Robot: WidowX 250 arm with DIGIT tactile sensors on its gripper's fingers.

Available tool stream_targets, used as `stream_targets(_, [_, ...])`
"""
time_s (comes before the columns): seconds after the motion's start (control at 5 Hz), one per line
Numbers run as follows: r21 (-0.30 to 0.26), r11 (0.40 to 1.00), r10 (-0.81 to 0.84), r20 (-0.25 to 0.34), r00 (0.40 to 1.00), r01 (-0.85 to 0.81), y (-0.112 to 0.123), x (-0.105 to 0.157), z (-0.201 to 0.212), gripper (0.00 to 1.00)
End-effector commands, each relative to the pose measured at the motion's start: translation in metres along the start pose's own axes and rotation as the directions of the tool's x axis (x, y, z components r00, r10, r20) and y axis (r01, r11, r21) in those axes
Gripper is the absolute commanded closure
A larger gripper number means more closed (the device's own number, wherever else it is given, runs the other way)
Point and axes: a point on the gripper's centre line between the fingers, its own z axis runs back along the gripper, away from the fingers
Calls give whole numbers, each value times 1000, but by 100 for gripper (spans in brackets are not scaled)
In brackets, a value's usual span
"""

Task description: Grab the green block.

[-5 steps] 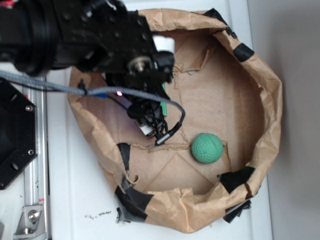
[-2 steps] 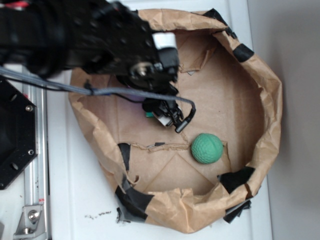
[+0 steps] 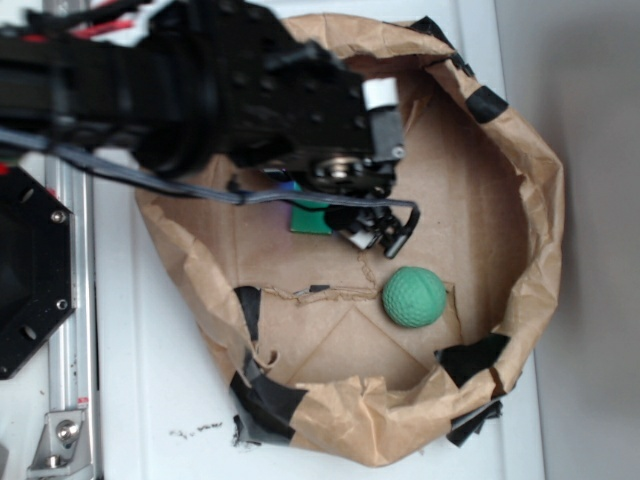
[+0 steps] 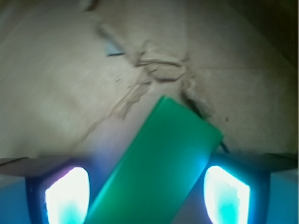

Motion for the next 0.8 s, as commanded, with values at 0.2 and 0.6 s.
stream_targets(0.2, [-116, 985, -130, -38, 991, 125, -41, -7, -6, 0])
stream_targets(0.6, [-83, 987, -137, 15, 990, 138, -25, -22, 0, 100])
